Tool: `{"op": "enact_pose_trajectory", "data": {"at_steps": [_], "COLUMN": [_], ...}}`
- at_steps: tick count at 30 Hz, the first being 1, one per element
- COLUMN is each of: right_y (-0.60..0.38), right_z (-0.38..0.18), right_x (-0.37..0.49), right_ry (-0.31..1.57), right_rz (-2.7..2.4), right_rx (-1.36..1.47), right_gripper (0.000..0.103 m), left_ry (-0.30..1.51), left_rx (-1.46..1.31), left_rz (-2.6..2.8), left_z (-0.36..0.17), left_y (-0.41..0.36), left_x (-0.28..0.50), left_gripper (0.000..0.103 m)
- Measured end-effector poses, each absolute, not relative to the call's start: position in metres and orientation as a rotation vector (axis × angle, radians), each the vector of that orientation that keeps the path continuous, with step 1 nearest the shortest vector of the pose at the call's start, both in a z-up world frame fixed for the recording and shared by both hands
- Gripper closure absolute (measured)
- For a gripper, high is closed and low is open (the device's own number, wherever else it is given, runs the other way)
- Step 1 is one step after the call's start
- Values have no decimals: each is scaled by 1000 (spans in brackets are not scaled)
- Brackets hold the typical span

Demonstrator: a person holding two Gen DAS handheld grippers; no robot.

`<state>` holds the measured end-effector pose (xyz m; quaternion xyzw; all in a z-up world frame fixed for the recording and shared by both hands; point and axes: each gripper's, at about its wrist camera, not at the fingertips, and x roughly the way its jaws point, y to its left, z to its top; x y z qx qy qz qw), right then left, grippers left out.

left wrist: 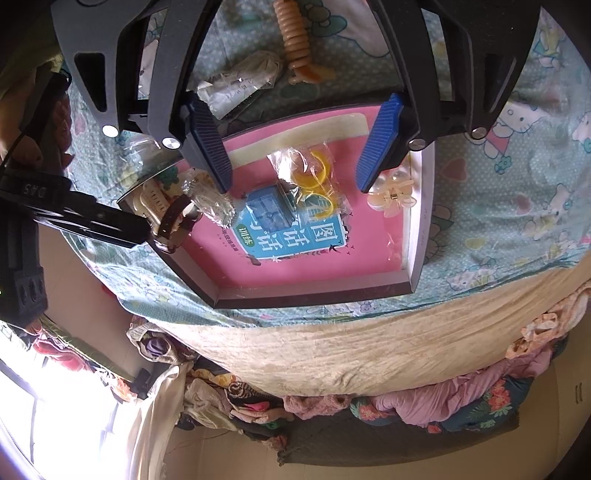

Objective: Organize jewelry
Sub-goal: 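Carry the watch into the pink box with the right tool while the left sets the blue case there, then open and pull both tools back from the pink box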

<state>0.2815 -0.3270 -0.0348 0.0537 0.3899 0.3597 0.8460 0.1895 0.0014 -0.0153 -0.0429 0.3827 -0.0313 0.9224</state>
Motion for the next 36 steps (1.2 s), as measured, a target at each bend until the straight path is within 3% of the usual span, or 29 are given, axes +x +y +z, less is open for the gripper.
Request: {"op": "enact_pose_trajectory", "data": {"at_steps": [10, 36], "right_y": [-359, -352], "right_z": [8, 5], "right_x": [237, 175], "right_ry": [708, 760], "right_rz": [745, 724], "right_rx": [189, 126], "right_gripper": [6, 6], "left_ry": [738, 727], "left_rx": [-120, -110], "left_rz": [-63, -49], "left_z": [4, 2], "left_y": [9, 24], "left_x": [167, 127], "left_gripper": [17, 16]}}
